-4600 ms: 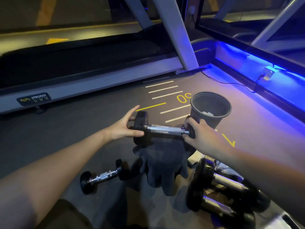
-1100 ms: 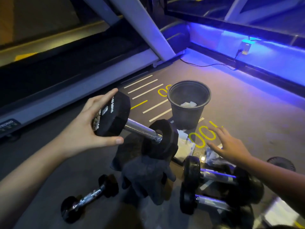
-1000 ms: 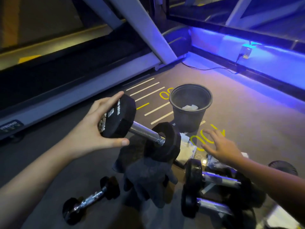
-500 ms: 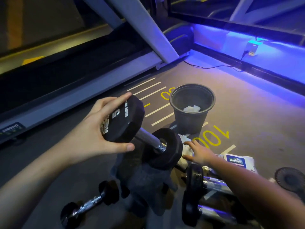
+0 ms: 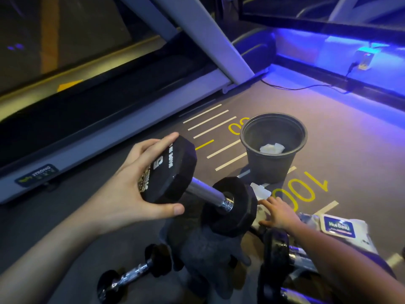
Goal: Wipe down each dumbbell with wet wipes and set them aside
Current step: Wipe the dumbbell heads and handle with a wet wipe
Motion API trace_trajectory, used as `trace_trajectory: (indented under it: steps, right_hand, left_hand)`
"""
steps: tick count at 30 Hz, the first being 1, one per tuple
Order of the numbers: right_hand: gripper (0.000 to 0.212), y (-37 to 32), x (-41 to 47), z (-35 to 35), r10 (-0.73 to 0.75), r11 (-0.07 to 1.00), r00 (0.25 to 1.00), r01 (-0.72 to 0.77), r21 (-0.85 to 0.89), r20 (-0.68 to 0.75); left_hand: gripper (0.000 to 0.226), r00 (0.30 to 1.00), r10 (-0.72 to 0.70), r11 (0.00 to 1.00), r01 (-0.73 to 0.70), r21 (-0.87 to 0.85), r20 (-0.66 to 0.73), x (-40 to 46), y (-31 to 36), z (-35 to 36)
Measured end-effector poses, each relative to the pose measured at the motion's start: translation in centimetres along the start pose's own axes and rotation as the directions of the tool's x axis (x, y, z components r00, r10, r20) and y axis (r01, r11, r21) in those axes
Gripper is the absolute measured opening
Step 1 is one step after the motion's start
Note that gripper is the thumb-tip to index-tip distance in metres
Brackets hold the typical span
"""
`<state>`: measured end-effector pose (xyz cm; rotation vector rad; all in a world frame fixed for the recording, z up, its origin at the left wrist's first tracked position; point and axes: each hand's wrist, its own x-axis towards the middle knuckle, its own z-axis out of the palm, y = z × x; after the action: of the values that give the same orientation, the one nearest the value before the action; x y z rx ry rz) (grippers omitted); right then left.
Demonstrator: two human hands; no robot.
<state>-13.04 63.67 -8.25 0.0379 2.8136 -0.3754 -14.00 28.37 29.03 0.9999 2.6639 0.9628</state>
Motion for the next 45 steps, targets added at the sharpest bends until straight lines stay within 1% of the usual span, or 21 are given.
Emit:
trace_trajectory:
  steps: [3,7,9,11,12,14,16,20,22,25,29,32,37,40,45]
  right_hand:
    - [0.065,0.2,0.2,0.4,0.015,1.000,0.999,-0.016,-0.024,-0.032]
    - [0.059,-0.3,0.5,0.8,0.015,1.000,0.998,-0.015,0.006,-0.055]
    - [0.048,-0.7,0.6,1.0,0.015,0.999,0.997,-0.013,0.034,-0.078]
    - [0.031,-1.0,0.6,1.3,0.041,0.993,0.990,-0.026,0.112,-0.136]
    - [0.025,-1.1,0.6,1.4,0.061,0.985,0.986,-0.035,0.166,-0.154]
    - [0.019,-1.1,0.6,1.5,0.081,0.967,0.987,-0.044,0.250,-0.140]
    - [0.008,-1.1,0.4,1.3,0.089,0.950,0.988,-0.046,0.308,-0.127]
    - [0.032,-1.1,0.2,0.0,0.167,0.898,0.979,-0.101,0.428,-0.119]
    - [0.038,-1.1,-0.1,-0.8,0.202,0.852,0.973,-0.119,0.510,-0.111]
    - [0.039,-0.9,-1.0,-2.0,0.236,0.768,0.961,-0.096,0.633,-0.141]
    - [0.043,-1.2,-3.0,-4.3,0.273,0.671,0.934,-0.013,0.742,-0.230]
    - [0.042,-2.0,-5.0,-6.9,0.256,0.586,0.929,0.070,0.808,-0.266]
    - [0.036,-4.5,-7.8,-12.0,0.227,0.593,0.915,0.142,0.792,-0.333]
    - [0.039,-7.2,-9.9,-15.2,0.168,0.548,0.908,0.238,0.802,-0.385]
    - [0.035,-13.6,-13.2,-19.9,0.096,0.382,0.861,0.431,0.817,-0.499]
  left_hand:
    - [0.109,1.000,-0.009,1.000,0.009,-0.013,-0.007,-0.2,-0.2,-0.1]
    - [0.109,0.999,-0.040,0.999,0.039,-0.025,-0.023,-0.6,-0.4,-0.2]
    - [0.109,0.998,-0.056,0.998,0.055,-0.031,-0.028,-0.6,-0.6,-0.3]
    - [0.110,0.998,-0.062,0.998,0.061,-0.033,-0.030,-0.7,-0.7,-0.4]
    - [0.110,0.997,-0.065,0.997,0.064,-0.037,-0.031,-0.7,-0.8,-0.4]
    - [0.109,0.997,-0.071,0.996,0.070,-0.048,-0.034,-0.7,-0.9,-0.4]
    - [0.109,0.997,-0.074,0.996,0.072,-0.048,-0.036,-0.7,-1.1,-0.5]
    - [0.109,0.997,-0.073,0.997,0.071,-0.043,-0.034,-0.6,-1.3,-0.6]
    - [0.109,0.997,-0.071,0.997,0.070,-0.043,-0.032,-0.6,-1.4,-0.6]
    - [0.109,0.998,-0.062,0.997,0.060,-0.052,-0.033,-0.5,-1.4,-0.5]
    - [0.108,0.999,-0.044,0.998,0.042,-0.047,-0.025,-0.2,-1.3,-0.4]
    - [0.109,1.000,-0.027,0.999,0.026,-0.040,-0.014,-0.1,-1.3,-0.2]
    - [0.109,1.000,0.001,1.000,-0.001,-0.009,0.004,0.0,-0.8,0.1]
    - [0.110,1.000,0.007,1.000,-0.008,0.029,0.008,-0.1,-0.5,0.3]
    - [0.111,0.999,0.048,0.997,-0.048,0.063,0.009,-0.6,-0.1,0.6]
